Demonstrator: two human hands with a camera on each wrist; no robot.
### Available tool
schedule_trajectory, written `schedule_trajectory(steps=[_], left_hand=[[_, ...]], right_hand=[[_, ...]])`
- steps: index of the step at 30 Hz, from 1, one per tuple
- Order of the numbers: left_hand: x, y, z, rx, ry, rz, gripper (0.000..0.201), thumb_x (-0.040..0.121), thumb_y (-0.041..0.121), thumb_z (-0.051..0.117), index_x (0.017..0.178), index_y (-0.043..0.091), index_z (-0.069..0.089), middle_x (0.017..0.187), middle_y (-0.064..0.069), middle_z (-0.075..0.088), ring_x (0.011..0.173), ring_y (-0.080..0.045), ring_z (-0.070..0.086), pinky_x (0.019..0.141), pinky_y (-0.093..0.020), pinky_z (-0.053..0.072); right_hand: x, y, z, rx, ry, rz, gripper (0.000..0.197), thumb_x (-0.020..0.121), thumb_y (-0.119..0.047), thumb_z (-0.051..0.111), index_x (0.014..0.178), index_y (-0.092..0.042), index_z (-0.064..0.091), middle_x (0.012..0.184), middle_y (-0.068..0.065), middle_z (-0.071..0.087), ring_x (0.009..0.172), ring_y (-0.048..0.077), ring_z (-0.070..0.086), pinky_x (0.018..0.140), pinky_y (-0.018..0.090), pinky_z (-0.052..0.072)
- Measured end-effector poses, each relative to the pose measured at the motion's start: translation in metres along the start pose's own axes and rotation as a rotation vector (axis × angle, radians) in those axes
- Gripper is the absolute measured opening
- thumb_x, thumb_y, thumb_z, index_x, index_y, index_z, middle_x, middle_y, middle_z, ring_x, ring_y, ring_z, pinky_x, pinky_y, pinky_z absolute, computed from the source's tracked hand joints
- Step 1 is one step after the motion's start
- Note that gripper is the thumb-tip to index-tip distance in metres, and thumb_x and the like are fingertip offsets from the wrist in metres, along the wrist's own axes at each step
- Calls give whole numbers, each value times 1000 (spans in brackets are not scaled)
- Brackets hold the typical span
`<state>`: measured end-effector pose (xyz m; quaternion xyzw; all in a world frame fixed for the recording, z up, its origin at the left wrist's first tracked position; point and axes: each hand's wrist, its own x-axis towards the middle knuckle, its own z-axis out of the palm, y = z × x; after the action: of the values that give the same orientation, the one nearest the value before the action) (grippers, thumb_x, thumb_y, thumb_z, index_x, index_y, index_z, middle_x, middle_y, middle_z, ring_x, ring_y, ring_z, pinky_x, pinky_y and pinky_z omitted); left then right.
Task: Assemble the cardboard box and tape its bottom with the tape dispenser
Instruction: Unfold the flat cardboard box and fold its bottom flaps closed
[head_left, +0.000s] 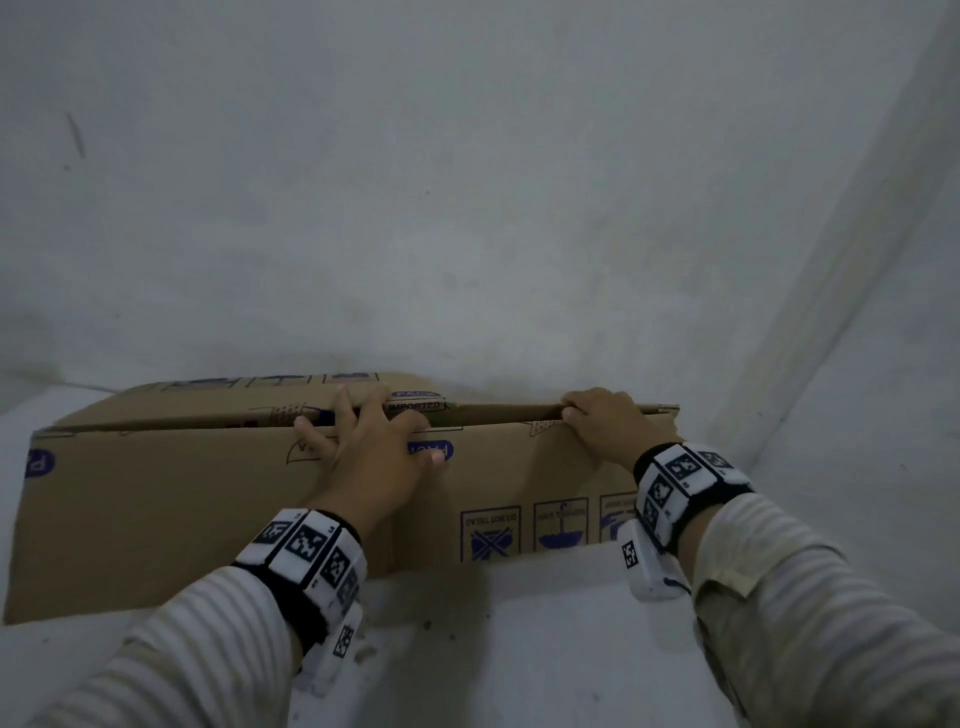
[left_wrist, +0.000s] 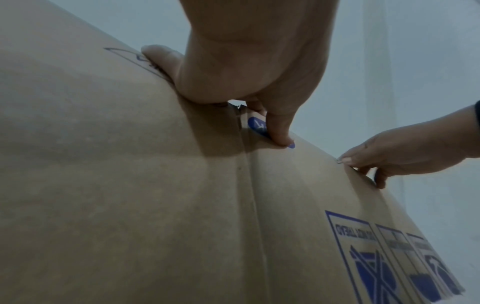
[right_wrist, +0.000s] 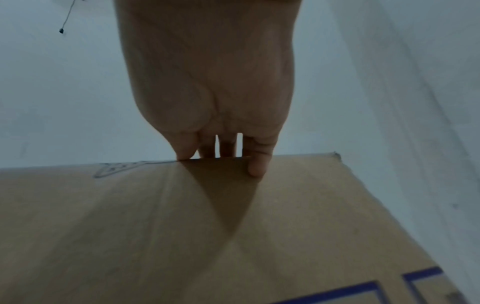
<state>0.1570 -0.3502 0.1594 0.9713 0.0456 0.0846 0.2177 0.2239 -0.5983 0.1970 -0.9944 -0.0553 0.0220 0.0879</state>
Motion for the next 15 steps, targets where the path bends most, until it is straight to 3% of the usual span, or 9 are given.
schedule_trajectory(steps=[4, 7, 9, 12, 15], left_hand=[[-11, 5, 0, -22, 1, -34, 13, 79, 53, 63, 86, 43, 59, 154, 7, 21, 146, -31, -12, 108, -69, -15], [-22, 9, 2, -25, 26, -52, 11, 78, 51, 66, 82, 41, 63, 152, 9, 25, 147, -29, -8, 109, -68, -12], [-32, 12, 2, -11, 49, -63, 11, 78, 50, 66, 83, 40, 66, 151, 11, 27, 147, -28, -6, 108, -66, -19], [-45, 15, 3, 15, 70, -59, 10, 78, 51, 66, 83, 42, 66, 151, 15, 27, 147, -26, -3, 109, -63, -16], [-58, 16, 4, 16, 87, -46, 9, 79, 49, 66, 84, 42, 66, 152, 17, 24, 147, -24, -2, 111, -61, -14]], right_hand=[[-9, 26, 0, -106, 66, 131, 32, 100, -14, 32, 112, -8, 61, 117, 9, 59, 106, 31, 55, 90, 38, 39], [-16, 34, -1, -175, 84, 202, 27, 95, -18, 35, 102, -15, 61, 100, 7, 51, 108, 32, 47, 90, 42, 36], [-24, 34, -2, -227, 115, 193, 26, 96, -25, 34, 100, -19, 59, 100, 6, 48, 110, 32, 44, 93, 46, 34], [-32, 40, 1, -306, 141, 116, 29, 98, -28, 35, 109, -17, 60, 113, 7, 55, 110, 31, 49, 92, 42, 39], [-40, 45, 4, -255, 144, 53, 31, 99, -27, 38, 105, -10, 63, 97, 5, 54, 96, 29, 59, 79, 36, 47]])
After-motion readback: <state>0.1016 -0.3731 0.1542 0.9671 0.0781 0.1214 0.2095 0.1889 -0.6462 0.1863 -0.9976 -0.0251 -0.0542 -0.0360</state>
